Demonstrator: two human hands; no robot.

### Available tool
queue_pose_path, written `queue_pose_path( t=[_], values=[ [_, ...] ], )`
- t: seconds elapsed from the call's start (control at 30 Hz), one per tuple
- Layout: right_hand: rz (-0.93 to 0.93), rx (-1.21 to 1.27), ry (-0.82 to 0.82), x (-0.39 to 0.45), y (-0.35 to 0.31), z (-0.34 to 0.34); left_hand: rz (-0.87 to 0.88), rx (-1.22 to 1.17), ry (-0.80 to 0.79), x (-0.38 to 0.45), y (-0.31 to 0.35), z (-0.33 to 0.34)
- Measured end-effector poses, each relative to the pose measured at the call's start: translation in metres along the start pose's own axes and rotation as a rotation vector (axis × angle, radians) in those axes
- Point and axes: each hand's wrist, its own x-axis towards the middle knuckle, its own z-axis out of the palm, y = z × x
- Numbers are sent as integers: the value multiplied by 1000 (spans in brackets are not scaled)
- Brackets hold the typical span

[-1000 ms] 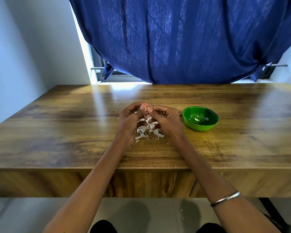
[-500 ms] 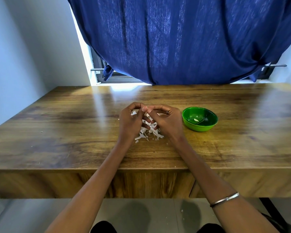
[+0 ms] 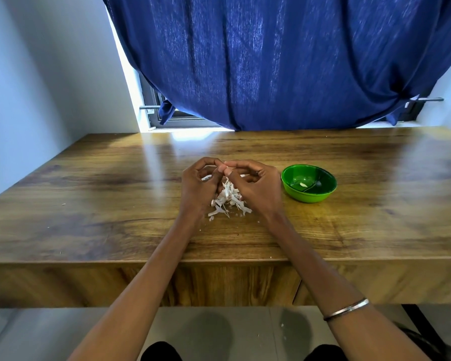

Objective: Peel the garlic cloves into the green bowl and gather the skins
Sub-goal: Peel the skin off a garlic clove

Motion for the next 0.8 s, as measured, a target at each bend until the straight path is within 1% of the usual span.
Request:
queue_pose_path(
  t=[0.17, 0.23, 0.37, 0.43, 0.5, 0.57, 0.67, 0.73, 0.8],
  values=[
    [72, 98, -36, 2, 3, -3, 56, 47, 6, 3, -5, -1],
    [99, 122, -51, 2, 2, -2, 70, 31, 14, 4, -6, -1],
    [182, 167, -35, 4, 2, -3, 76, 21, 11, 6, -9, 0],
    [239, 206, -13, 4, 1, -5, 75, 30, 38, 6, -10, 0],
    [261, 212, 1, 5, 0, -6, 90, 98, 88, 7, -9, 0],
    [218, 148, 7, 6, 0, -9, 149, 257, 123, 6, -7, -1],
    [102, -88, -9, 9, -1, -23, 245, 466, 84, 3, -7, 0],
    [90, -233, -27, 15, -9, -43, 272, 516, 50, 1, -8, 0],
    [90, -441, -65, 24, -19, -72, 315, 562, 41, -2, -7, 1]
  ],
)
